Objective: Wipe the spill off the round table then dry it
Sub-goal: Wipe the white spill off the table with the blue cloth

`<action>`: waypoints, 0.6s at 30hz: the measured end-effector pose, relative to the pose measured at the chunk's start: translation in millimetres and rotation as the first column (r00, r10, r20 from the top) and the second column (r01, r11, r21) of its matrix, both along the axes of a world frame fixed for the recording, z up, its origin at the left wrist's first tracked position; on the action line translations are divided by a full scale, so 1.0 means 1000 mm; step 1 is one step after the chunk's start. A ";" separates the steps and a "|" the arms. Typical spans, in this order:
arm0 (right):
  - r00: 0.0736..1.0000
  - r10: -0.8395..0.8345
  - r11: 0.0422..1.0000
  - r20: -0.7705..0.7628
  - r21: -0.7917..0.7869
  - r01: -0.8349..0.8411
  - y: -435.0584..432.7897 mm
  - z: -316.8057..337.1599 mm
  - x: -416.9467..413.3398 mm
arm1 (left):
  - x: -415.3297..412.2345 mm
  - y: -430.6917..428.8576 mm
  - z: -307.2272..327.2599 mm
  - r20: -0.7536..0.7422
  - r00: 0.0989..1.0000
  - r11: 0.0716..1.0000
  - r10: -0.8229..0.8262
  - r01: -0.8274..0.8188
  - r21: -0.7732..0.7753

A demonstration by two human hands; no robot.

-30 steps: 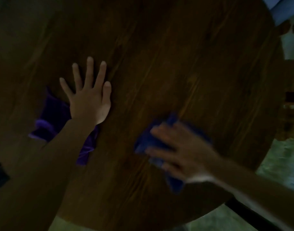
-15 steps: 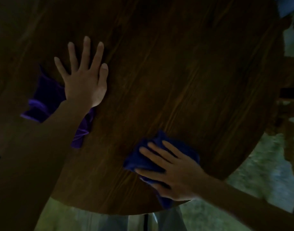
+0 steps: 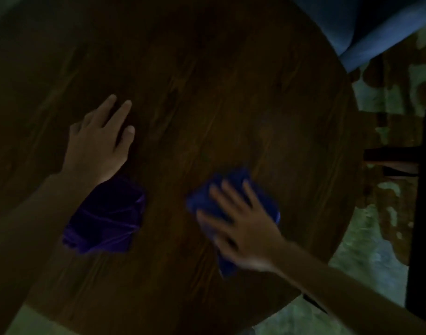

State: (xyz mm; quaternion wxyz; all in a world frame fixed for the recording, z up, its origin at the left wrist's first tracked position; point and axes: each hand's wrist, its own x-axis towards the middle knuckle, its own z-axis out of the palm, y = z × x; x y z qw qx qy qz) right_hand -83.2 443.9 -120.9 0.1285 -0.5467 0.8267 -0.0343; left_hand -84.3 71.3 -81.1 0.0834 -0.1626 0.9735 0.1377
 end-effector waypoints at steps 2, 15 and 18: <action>0.932 0.361 0.931 0.027 0.058 -0.362 0.044 0.004 0.017 | 0.014 -0.036 0.001 0.003 0.999 0.999 0.049 -0.049 -0.002; 0.237 -0.971 0.237 -0.040 0.010 0.972 -0.191 0.019 -0.126 | 0.132 -0.146 -0.019 0.205 0.955 0.976 0.215 -0.206 -0.065; 0.387 -0.919 0.386 -0.069 0.023 0.922 -0.245 0.017 -0.117 | 0.127 -0.126 -0.020 0.174 0.939 0.954 0.297 -0.281 -0.108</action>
